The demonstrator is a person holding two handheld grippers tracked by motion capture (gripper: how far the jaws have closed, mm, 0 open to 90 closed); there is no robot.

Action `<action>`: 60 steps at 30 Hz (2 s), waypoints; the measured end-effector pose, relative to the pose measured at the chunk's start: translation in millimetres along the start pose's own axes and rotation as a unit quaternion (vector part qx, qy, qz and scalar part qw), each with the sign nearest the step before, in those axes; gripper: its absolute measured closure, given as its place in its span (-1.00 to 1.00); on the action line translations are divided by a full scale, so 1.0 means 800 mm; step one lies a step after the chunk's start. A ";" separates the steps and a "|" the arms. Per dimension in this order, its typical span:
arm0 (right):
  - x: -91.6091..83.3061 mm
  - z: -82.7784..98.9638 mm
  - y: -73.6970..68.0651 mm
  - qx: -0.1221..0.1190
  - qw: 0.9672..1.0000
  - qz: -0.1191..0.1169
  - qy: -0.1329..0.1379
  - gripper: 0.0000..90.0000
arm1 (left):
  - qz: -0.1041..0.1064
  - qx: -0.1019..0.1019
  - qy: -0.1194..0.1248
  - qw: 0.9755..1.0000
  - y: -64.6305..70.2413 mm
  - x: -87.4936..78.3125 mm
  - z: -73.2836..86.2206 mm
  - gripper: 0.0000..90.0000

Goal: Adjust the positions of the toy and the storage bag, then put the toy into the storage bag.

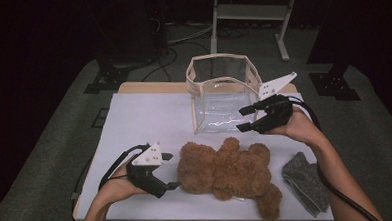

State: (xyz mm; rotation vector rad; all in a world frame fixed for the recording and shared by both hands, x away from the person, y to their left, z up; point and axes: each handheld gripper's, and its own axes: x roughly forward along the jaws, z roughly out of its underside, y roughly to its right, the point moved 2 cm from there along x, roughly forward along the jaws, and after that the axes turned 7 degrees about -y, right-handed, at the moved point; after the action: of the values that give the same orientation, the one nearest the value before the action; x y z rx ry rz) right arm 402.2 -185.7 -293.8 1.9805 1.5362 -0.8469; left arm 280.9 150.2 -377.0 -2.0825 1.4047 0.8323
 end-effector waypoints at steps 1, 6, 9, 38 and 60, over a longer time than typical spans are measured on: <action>0.000 -0.002 0.000 -0.001 1.000 0.000 0.002 -0.16 | 0.000 0.001 -0.002 1.000 0.000 0.000 0.000 -0.71; 0.005 -0.006 0.002 -0.002 1.000 -0.003 -0.001 -0.17 | 0.001 0.001 -0.005 1.000 -0.001 0.001 0.002 -0.71; 0.007 -0.009 0.003 -0.003 1.000 -0.003 -0.001 -0.17 | 0.002 0.001 -0.006 1.000 0.000 0.001 0.002 -0.71; 0.014 -0.061 0.037 -0.026 0.999 -0.005 -0.037 -0.17 | -0.003 -0.011 -0.011 1.000 -0.003 -0.003 0.009 -0.75; 0.012 -0.073 0.116 -0.002 0.997 0.023 -0.071 -0.18 | -0.010 -0.018 -0.016 1.000 -0.007 -0.004 0.012 -0.76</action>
State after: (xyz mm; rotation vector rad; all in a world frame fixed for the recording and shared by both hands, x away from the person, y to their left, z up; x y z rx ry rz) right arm 504.0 -160.8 -260.2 1.9032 1.4051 -0.9427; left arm 283.0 161.1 -381.0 -2.0968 1.3588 0.8844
